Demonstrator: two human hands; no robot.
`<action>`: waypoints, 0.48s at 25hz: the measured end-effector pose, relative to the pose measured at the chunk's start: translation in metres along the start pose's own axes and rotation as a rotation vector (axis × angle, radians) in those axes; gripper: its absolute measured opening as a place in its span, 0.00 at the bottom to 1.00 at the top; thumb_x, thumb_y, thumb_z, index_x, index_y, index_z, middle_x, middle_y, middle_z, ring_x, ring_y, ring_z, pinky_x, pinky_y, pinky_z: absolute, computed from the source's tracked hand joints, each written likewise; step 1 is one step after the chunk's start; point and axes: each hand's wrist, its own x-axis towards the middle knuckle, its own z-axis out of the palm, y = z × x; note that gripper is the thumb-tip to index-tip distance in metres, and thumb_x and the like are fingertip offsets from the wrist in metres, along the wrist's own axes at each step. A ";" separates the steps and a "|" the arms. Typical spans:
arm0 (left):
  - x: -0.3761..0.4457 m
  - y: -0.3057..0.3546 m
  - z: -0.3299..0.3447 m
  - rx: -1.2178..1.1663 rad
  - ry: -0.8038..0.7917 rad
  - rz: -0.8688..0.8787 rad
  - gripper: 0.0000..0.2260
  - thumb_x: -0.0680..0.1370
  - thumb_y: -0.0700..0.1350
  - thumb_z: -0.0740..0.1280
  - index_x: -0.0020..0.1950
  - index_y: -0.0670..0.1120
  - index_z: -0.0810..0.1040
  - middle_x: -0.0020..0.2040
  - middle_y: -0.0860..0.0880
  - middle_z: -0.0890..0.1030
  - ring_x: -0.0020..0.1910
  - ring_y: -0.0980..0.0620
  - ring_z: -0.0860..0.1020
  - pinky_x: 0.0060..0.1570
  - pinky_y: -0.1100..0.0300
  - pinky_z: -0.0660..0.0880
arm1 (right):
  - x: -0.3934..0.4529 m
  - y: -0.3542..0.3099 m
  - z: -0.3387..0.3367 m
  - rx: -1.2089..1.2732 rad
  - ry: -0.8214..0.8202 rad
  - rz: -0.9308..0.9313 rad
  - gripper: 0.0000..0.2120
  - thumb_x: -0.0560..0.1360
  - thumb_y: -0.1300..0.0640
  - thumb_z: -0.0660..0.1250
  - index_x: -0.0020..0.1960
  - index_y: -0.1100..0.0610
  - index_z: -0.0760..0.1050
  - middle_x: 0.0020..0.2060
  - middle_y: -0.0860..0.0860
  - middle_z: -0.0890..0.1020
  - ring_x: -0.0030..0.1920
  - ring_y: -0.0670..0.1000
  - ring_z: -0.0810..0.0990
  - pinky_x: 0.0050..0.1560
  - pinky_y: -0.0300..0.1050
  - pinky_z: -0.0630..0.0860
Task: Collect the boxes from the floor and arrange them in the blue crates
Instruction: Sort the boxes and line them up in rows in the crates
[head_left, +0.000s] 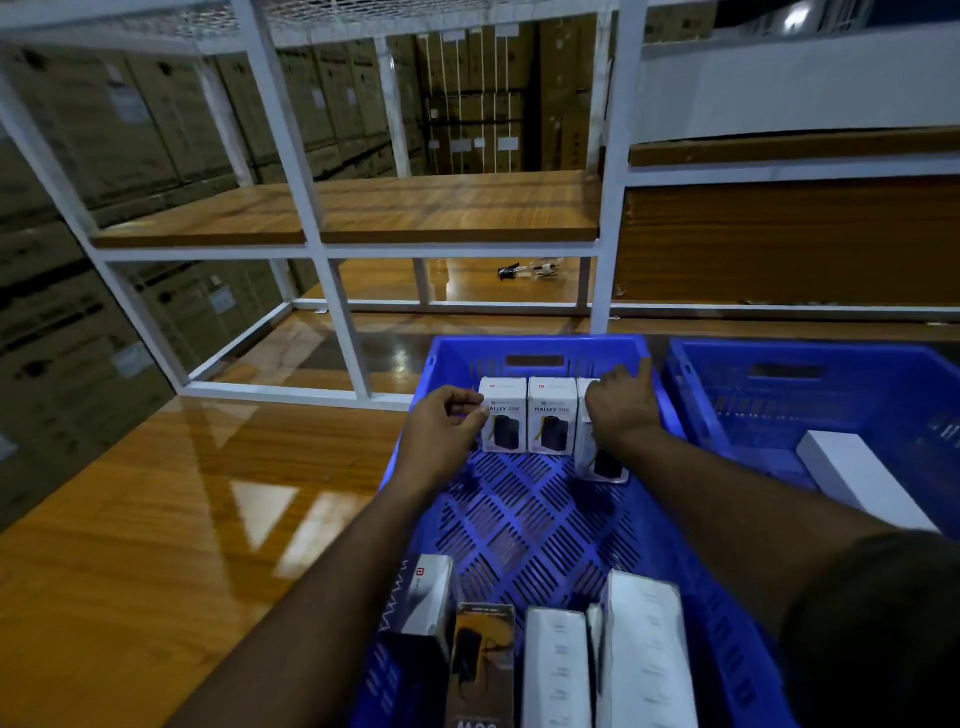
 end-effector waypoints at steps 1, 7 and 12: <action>0.001 -0.001 0.000 0.016 0.006 0.007 0.03 0.78 0.44 0.72 0.48 0.52 0.80 0.44 0.49 0.83 0.45 0.49 0.83 0.48 0.42 0.83 | 0.000 -0.001 0.000 0.002 0.019 0.004 0.14 0.74 0.52 0.66 0.59 0.53 0.75 0.58 0.55 0.79 0.63 0.57 0.72 0.72 0.64 0.55; 0.003 0.001 -0.004 0.116 0.046 0.057 0.03 0.79 0.45 0.70 0.52 0.49 0.82 0.43 0.51 0.83 0.46 0.52 0.83 0.48 0.46 0.83 | -0.004 0.002 -0.001 0.022 -0.011 -0.021 0.09 0.76 0.54 0.64 0.54 0.53 0.78 0.55 0.52 0.82 0.59 0.56 0.75 0.69 0.52 0.61; -0.001 0.009 -0.020 0.153 0.190 0.113 0.02 0.79 0.44 0.70 0.50 0.48 0.81 0.42 0.53 0.83 0.42 0.57 0.81 0.43 0.60 0.79 | -0.019 -0.010 -0.014 0.163 -0.004 -0.025 0.23 0.72 0.51 0.71 0.63 0.56 0.72 0.62 0.56 0.74 0.65 0.58 0.70 0.68 0.58 0.61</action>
